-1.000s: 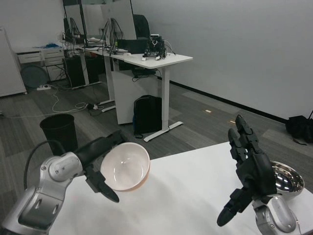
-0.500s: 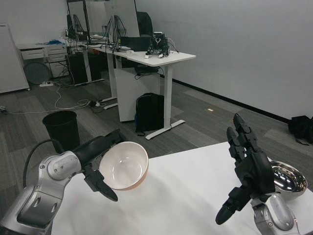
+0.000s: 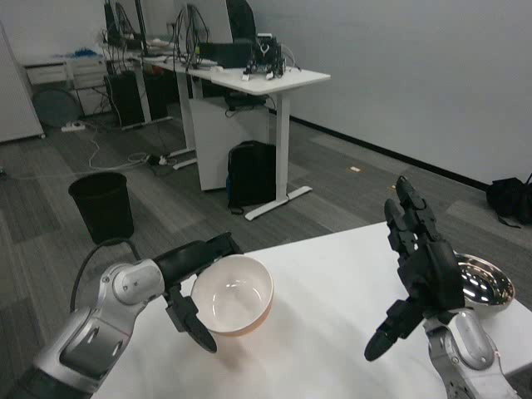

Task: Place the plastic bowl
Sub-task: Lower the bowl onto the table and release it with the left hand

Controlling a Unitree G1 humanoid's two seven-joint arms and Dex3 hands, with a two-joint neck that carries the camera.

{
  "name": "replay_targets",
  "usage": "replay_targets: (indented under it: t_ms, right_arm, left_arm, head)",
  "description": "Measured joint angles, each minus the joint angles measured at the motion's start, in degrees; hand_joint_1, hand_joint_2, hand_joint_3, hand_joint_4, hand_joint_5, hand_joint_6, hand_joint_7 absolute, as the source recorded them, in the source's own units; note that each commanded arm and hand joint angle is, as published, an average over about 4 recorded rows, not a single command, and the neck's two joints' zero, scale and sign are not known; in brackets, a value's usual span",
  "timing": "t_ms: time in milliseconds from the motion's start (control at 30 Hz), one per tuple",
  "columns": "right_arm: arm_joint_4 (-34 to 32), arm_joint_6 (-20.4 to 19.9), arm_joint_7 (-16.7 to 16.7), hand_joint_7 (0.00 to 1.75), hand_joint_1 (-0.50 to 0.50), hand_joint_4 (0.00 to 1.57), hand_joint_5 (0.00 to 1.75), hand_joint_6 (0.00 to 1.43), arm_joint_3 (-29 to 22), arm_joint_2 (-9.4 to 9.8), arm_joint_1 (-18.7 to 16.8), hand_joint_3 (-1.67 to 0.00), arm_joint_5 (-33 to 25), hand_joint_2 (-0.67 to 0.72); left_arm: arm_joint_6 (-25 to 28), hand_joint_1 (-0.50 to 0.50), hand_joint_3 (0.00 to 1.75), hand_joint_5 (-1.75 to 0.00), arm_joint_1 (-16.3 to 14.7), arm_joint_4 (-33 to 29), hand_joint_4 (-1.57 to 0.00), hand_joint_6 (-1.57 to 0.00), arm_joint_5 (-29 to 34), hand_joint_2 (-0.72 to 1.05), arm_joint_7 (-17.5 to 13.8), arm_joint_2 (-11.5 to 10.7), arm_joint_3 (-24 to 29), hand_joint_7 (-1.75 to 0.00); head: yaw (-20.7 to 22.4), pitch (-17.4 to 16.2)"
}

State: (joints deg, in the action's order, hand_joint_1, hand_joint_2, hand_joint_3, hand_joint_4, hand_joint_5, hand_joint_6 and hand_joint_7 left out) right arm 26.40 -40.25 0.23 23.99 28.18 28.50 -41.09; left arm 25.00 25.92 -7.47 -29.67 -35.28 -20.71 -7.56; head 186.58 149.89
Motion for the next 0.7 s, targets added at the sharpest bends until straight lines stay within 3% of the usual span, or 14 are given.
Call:
replay_targets:
  t_ms: [400,500,567,667,700]
  right_arm:
    - [0.6,0.0,0.0,0.03,-0.38,0.00,0.00,0.00,0.2,-0.17,0.0,0.00,0.1,0.66]
    - [0.6,0.0,0.0,0.00,-0.38,0.00,0.00,0.00,0.2,-0.18,0.0,0.00,0.1,0.66]
    - [0.6,0.0,0.0,0.00,-0.38,0.00,0.00,0.00,0.2,-0.18,0.0,0.00,0.1,0.66]
    - [0.6,0.0,0.0,0.00,-0.38,0.00,0.00,0.00,0.2,-0.18,0.0,0.00,0.1,0.66]
    - [0.6,0.0,0.0,0.00,-0.38,0.00,0.00,0.00,0.2,-0.18,0.0,0.00,0.1,0.66]
  left_arm:
    - [-3.9,-0.42,0.44,-1.75,-0.6,7.6,-1.38,-0.14,-4.9,0.43,0.7,1.6,-5.9,-1.36]
    - [-4.1,-0.39,0.44,-1.75,-0.6,7.8,-1.35,-0.07,-4.7,0.56,0.8,1.7,-6.3,-1.22]
    - [-4.1,-0.40,0.44,-1.75,-0.6,8.0,-1.26,-0.02,-4.7,0.65,0.9,1.7,-6.4,-1.08]
    - [-4.6,-0.42,0.44,-1.75,-0.7,8.4,-0.95,0.00,-4.7,0.69,1.1,1.7,-6.5,-0.82]
    - [-4.8,-0.42,0.41,-1.75,-0.7,8.5,-0.78,0.00,-4.7,0.69,1.2,1.7,-6.5,-0.72]
  head:
    - [-0.5,-4.5]
    - [-0.5,-5.2]
    - [-0.5,-5.5]
    - [-0.4,-5.8]
    - [-0.3,-5.9]
